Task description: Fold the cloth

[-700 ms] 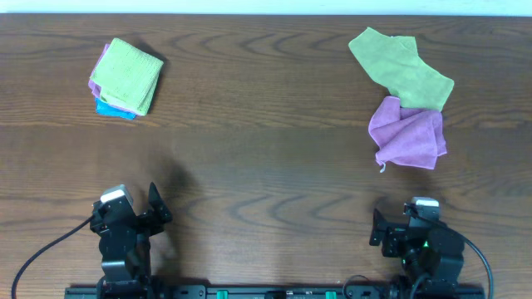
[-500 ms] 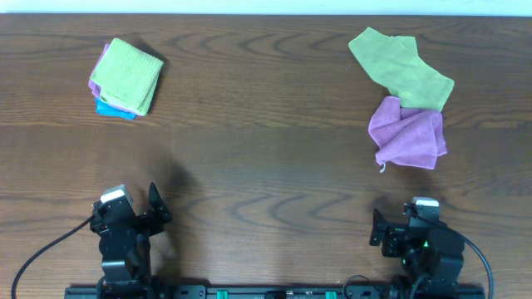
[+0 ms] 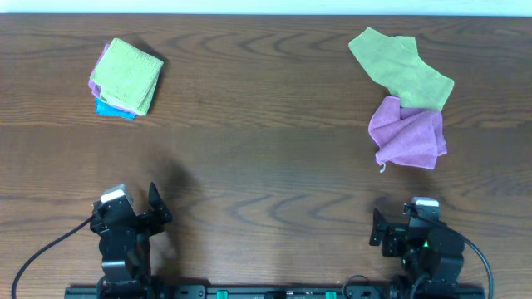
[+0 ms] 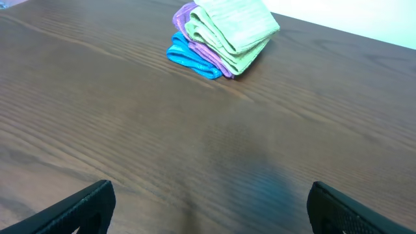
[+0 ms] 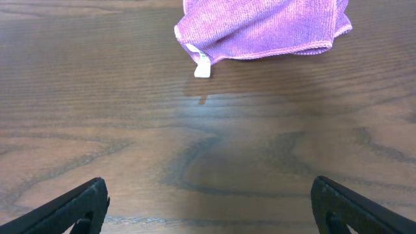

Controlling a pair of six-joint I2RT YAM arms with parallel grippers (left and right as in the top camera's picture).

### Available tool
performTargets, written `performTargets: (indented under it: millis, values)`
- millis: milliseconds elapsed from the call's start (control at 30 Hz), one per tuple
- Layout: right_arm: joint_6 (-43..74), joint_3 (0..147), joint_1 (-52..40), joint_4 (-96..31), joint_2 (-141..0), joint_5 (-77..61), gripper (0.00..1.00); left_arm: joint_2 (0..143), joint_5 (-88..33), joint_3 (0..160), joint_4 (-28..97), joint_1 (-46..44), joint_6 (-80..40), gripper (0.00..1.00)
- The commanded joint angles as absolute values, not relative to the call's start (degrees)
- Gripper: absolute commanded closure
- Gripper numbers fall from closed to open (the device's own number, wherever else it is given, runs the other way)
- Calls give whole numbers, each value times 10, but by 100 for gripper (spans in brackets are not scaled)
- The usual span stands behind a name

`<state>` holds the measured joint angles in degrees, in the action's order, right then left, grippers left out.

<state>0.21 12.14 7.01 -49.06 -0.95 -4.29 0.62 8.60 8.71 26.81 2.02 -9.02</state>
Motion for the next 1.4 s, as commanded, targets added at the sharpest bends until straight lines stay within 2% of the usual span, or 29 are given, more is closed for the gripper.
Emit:
performTargets:
  millis: [0, 1033, 1133, 1267, 1367]
  values:
    - [8, 112, 74, -492, -3, -47, 1, 3, 94, 76, 270, 17, -90, 4]
    - [9, 112, 74, -479, -3, -47, 1, 3, 94, 76, 270, 17, -90, 4]
    - [105, 112, 74, -419, -3, -48, 1, 3, 94, 76, 270, 17, -90, 5]
    - [331, 112, 74, -362, -3, -55, 1, 3, 94, 76, 270, 17, -90, 5]
    - [406, 112, 74, -359, -3, -54, 1, 3, 94, 76, 270, 17, -90, 5]
